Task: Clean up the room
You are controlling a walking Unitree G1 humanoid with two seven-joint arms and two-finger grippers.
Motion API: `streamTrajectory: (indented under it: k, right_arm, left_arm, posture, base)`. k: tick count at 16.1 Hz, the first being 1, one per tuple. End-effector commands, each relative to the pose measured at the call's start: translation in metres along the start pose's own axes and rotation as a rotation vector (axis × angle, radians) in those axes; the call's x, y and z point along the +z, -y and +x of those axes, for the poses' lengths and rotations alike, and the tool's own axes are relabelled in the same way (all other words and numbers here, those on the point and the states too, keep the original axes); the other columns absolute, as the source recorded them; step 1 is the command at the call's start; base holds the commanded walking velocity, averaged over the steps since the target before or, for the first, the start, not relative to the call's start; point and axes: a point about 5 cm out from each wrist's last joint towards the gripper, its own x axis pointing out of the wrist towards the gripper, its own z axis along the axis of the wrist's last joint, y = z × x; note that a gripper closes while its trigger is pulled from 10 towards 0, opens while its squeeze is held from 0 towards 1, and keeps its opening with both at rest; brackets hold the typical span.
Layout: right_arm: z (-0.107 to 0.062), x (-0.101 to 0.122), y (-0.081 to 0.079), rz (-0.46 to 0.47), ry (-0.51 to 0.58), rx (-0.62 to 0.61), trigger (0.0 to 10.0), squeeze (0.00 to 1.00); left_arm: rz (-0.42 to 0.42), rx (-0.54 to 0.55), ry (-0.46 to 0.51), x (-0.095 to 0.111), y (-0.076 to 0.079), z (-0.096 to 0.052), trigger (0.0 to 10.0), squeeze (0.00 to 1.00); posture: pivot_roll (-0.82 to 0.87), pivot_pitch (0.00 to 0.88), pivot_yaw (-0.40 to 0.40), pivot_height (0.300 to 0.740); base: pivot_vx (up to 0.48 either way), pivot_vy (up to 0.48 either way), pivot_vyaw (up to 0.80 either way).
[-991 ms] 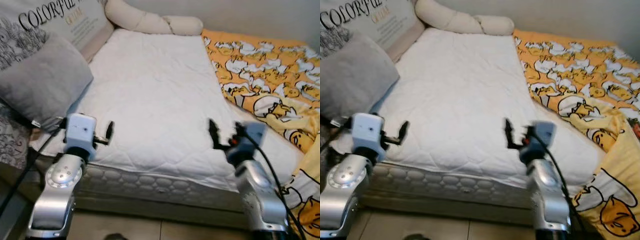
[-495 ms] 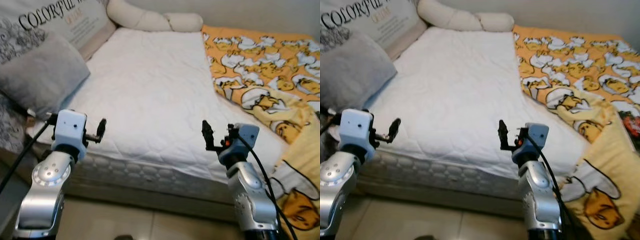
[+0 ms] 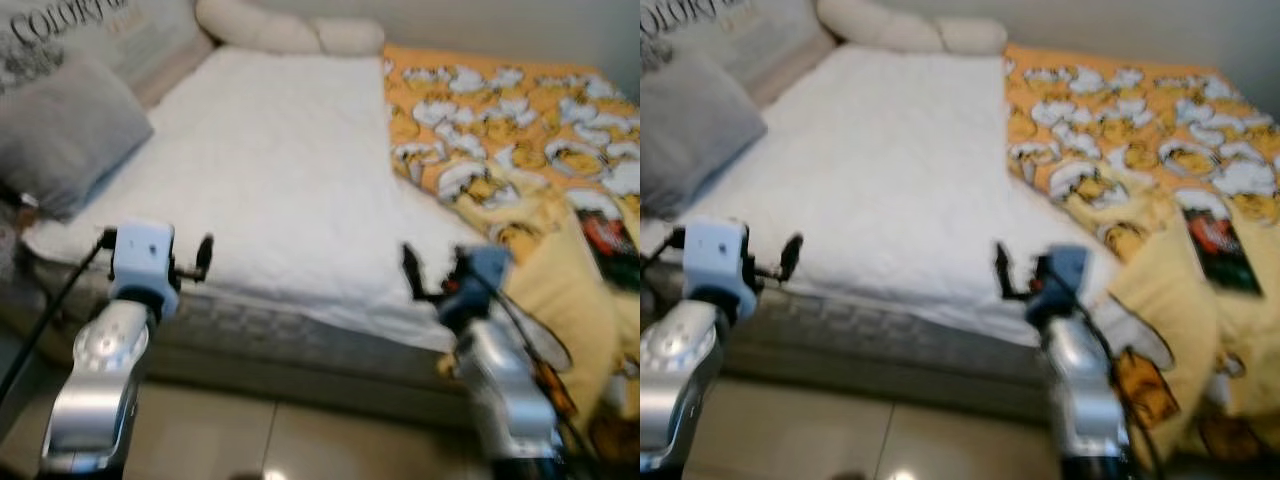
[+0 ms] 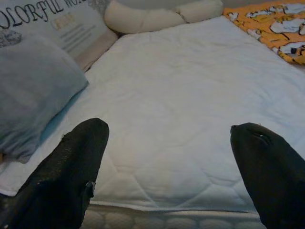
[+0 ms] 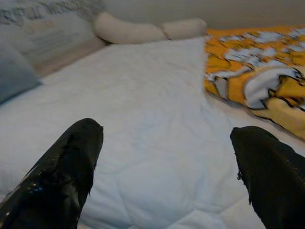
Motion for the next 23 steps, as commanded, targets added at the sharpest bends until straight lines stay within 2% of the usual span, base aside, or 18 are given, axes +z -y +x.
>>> streamTrajectory:
  k: [1,3,15,23]
  right_arm:
    - [0.0,0.001,0.009,-0.015,-0.009,-0.026,10.0,1.0]
    - [0.003,0.005,0.015,-0.041,-0.004,-0.04,10.0,1.0]
    - [0.005,0.0,0.015,-0.049,-0.037,-0.024,10.0,1.0]
    - [0.004,-0.002,0.019,-0.064,-0.053,-0.034,10.0,1.0]
  left_arm:
    - [-0.003,-0.009,0.008,0.001,0.005,0.002,10.0,1.0]
    - [-0.016,-0.013,0.018,0.002,0.01,0.006,10.0,1.0]
    - [-0.023,-0.014,0.027,0.002,0.013,0.009,10.0,1.0]
    - [-0.021,-0.03,0.028,0.001,0.019,0.009,10.0,1.0]
  posture:
    - [0.07,0.0,-0.018,0.74]
    - [0.06,0.0,-0.021,0.74]
    - [0.06,0.0,-0.017,0.74]
    - [0.06,0.0,-0.017,0.74]
  base:
    - [0.0,-0.304,-0.8]
    - [0.0,-0.306,-0.28]
    - [0.0,-0.306,0.0]
    - [0.0,-0.32,0.66]
